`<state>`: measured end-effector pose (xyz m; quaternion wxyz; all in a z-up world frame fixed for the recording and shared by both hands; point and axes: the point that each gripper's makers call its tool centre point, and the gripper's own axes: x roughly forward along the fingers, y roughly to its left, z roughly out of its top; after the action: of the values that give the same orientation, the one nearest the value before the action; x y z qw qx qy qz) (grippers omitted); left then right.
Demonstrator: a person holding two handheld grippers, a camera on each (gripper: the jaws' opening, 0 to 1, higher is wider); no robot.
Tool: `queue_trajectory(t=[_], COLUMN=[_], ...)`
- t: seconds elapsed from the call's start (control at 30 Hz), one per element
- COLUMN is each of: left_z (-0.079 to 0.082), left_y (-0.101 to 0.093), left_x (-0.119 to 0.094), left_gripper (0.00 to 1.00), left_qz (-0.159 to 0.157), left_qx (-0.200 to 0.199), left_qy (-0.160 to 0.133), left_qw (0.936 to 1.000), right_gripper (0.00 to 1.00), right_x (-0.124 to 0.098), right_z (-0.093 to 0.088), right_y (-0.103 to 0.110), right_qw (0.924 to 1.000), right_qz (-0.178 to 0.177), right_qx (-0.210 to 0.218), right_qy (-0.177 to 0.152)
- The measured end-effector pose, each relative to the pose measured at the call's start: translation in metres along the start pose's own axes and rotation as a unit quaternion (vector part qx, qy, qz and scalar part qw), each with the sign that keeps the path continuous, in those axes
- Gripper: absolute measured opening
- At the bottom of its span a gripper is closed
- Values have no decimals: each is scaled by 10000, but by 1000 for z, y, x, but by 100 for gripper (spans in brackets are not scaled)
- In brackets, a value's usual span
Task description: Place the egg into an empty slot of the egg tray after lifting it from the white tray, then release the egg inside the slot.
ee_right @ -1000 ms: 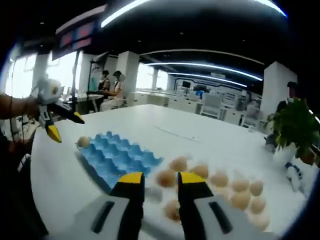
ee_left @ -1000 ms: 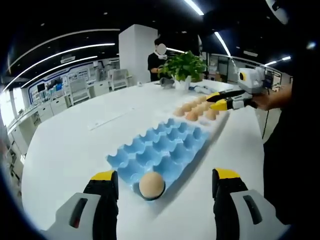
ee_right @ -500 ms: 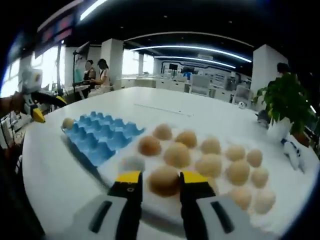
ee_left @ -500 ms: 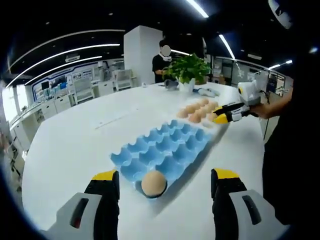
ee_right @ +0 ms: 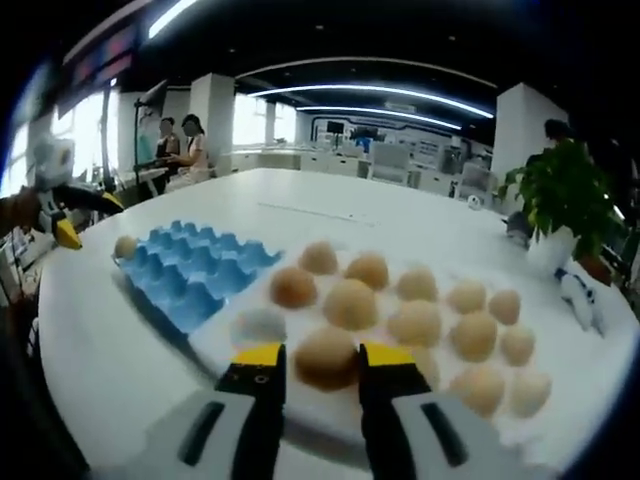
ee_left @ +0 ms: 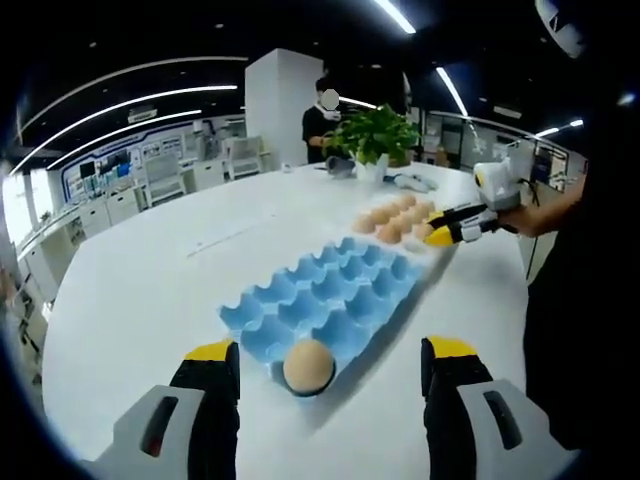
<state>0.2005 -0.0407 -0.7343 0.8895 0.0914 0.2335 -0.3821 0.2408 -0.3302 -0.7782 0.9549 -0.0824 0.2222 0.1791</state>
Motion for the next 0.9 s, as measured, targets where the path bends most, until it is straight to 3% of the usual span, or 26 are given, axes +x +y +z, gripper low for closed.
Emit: queue_trajectory(t=[0.13,0.43,0.9], left_z=[-2,-3,-1], left_y=[1,-1,-1], left_x=[0,1,-1], left_gripper=[74,74,74], left_qz=[-14,-41,-51], left_qx=[-22,-43,13], left_qy=[16,23,31], left_qw=[10000,10000,10000], right_gripper=[24,23,23], right_x=[1,0,-12], right_z=[1,3,22], right_y=[-6,-5,-3], right_qw=[9999,9999,9992], right_qz=[-135,4,181], right_qx=[16,152,272], right_qy=[-44,-25,-231])
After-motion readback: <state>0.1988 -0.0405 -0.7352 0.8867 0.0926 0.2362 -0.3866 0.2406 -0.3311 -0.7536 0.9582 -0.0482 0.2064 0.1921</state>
